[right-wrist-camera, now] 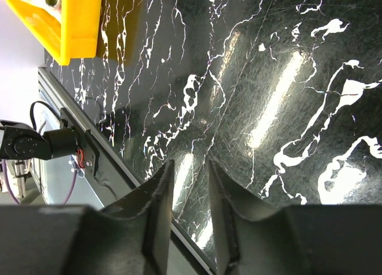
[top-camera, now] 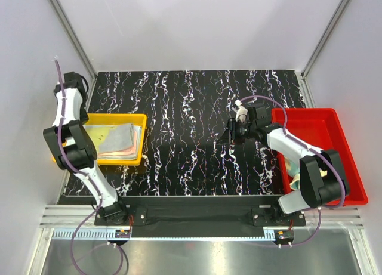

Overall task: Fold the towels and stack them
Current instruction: Neatly place the folded towel into the bin, then grab crumpled towel

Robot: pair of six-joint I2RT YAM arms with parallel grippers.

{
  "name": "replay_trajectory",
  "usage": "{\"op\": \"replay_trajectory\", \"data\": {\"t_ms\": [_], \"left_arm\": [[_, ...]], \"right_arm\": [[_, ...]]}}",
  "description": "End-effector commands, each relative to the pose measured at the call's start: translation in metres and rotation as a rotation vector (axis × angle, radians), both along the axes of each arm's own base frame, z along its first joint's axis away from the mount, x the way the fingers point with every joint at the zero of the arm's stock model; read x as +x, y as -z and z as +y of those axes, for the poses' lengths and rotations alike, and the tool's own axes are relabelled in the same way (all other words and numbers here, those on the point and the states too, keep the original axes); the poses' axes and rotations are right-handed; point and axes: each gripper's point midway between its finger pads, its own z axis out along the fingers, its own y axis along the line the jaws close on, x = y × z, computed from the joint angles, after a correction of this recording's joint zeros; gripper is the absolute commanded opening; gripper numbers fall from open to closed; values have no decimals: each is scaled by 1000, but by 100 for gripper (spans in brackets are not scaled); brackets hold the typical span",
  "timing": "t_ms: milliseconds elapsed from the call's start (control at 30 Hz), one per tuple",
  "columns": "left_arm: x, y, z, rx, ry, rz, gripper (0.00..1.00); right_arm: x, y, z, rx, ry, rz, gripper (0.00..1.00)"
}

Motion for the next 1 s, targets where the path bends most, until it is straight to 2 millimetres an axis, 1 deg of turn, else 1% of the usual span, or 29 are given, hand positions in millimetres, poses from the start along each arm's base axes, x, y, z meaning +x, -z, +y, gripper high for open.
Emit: {"op": "replay_trajectory", "data": {"t_ms": [0, 33, 67, 100, 133, 167, 200, 233, 267, 300, 333, 367, 400, 433, 467, 600, 733, 800, 833, 867, 900, 933, 967], "left_arm": [[21, -59, -1, 57, -28, -200, 48], [23, -71, -8, 53, 3, -232, 49], [24, -77, -15, 54, 12, -257, 49], [37, -69, -45, -48, 86, -300, 49], [37, -79, -62, -90, 157, -352, 49], [39, -77, -76, -129, 175, -390, 49], [54, -77, -109, -249, 270, -471, 49], [40, -62, -128, -315, 301, -473, 49], [50, -60, -153, -405, 374, -532, 50], [46, -51, -163, -446, 383, -527, 50], [37, -34, -173, -506, 384, -500, 50], [39, -27, -185, -562, 416, -508, 50], [37, -22, -201, -651, 442, -510, 50], [29, -7, -209, -695, 445, -481, 50], [30, -2, -218, -738, 468, -483, 50], [19, 28, -227, -798, 464, -426, 50], [15, 46, -233, -847, 432, -404, 50], [13, 51, -237, -864, 418, -397, 49], [12, 54, -235, -859, 399, -386, 49], [11, 53, -237, -845, 400, -381, 48], [10, 54, -233, -793, 388, -375, 48], [9, 46, -229, -731, 391, -391, 49], [9, 42, -231, -675, 407, -386, 50]], "right_arm": [[14, -11, 4, 1, -3, -68, 37], [15, -11, 5, 0, 0, -66, 38], [17, -11, 4, -4, 10, -63, 40], [18, -11, 4, -5, 17, -60, 42], [20, -12, 4, -4, 24, -63, 43], [21, -12, 4, -5, 36, -56, 44], [23, -15, 4, -6, 43, -58, 45], [23, -17, 4, -5, 47, -59, 45], [24, -18, 2, -10, 51, -60, 45], [24, -21, 2, -13, 53, -66, 45], [23, -21, 1, -19, 57, -65, 45], [23, -23, -1, -31, 65, -71, 46], [23, -23, -2, -39, 68, -74, 46], [23, -22, -5, -49, 74, -75, 46], [23, -22, -8, -66, 88, -70, 46], [29, -30, -10, -76, 124, -85, 46], [37, -39, -16, -94, 187, -110, 46], [42, -40, -24, -132, 226, -120, 46], [44, -40, -27, -151, 241, -122, 46], [46, -38, -36, -196, 277, -122, 46], [49, -38, -41, -217, 298, -130, 46], [53, -39, -46, -236, 321, -141, 46], [57, -37, -57, -281, 371, -148, 47]]}}
